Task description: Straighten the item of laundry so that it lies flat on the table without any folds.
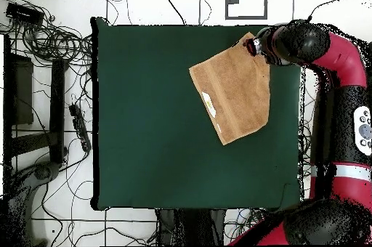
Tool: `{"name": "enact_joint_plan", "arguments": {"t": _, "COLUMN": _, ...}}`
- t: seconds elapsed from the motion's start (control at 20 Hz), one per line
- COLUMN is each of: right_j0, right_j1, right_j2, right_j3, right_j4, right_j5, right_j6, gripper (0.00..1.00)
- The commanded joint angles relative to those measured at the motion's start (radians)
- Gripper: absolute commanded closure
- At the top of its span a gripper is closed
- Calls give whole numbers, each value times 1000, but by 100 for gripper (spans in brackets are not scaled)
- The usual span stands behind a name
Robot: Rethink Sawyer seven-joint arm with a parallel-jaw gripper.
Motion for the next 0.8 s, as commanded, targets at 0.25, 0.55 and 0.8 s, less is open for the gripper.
{"name": "enact_joint_plan", "arguments": {"t": 0.25, "right_j0": -16, "right_j1": -371, "right_j2": -46, "right_j3": 525, "right_j4": 61, "right_j5": -27, "right_j6": 54, "gripper": 0}}
{"name": "enact_joint_plan", "arguments": {"t": 0.55, "right_j0": -5, "right_j1": -499, "right_j2": -90, "right_j3": 745, "right_j4": 102, "right_j5": -113, "right_j6": 260, "gripper": 0}}
{"name": "enact_joint_plan", "arguments": {"t": 0.8, "right_j0": 46, "right_j1": -537, "right_j2": -172, "right_j3": 841, "right_j4": 105, "right_j5": -225, "right_j6": 378, "gripper": 0}}
